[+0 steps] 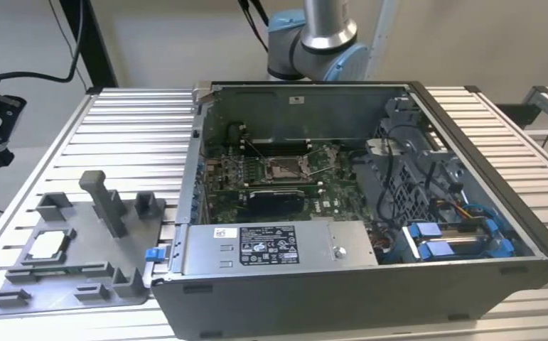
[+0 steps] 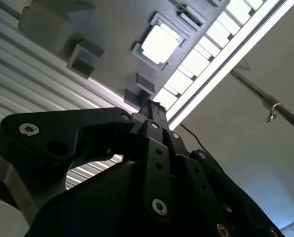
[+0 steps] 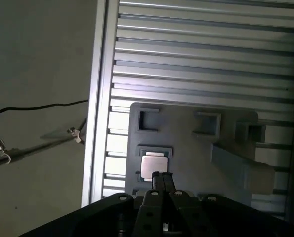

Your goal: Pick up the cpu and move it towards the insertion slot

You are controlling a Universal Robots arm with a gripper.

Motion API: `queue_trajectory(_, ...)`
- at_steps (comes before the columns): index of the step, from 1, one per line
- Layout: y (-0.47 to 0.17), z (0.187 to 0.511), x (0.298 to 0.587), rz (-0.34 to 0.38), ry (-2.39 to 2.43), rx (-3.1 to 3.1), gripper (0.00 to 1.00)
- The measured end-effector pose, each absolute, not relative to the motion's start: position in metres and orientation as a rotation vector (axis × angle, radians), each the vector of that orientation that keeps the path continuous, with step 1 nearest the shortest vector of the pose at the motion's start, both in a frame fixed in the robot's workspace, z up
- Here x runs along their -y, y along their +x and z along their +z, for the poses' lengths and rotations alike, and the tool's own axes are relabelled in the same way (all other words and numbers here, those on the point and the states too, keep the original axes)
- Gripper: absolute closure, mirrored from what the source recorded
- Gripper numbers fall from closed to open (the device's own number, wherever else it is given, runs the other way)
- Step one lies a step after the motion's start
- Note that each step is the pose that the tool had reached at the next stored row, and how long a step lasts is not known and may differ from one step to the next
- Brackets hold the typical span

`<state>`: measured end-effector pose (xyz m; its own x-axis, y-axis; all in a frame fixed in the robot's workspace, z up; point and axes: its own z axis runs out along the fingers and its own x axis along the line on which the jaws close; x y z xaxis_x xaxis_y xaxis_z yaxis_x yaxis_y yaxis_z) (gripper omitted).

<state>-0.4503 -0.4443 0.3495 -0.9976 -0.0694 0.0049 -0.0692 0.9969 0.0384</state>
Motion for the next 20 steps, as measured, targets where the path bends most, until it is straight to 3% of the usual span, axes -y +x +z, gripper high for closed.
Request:
queue_trajectory(2,-0.4503,0.3495,0.4443,-0.06,0.109,3.133,1.0)
queue_trajectory(3,-0.4503,0.3495,0.4443,-0.06,0.109,3.133,0.0)
queue_trajectory(20,-0.4504,0.3482,0.4444,-0.061,0.109,3.133,0.0)
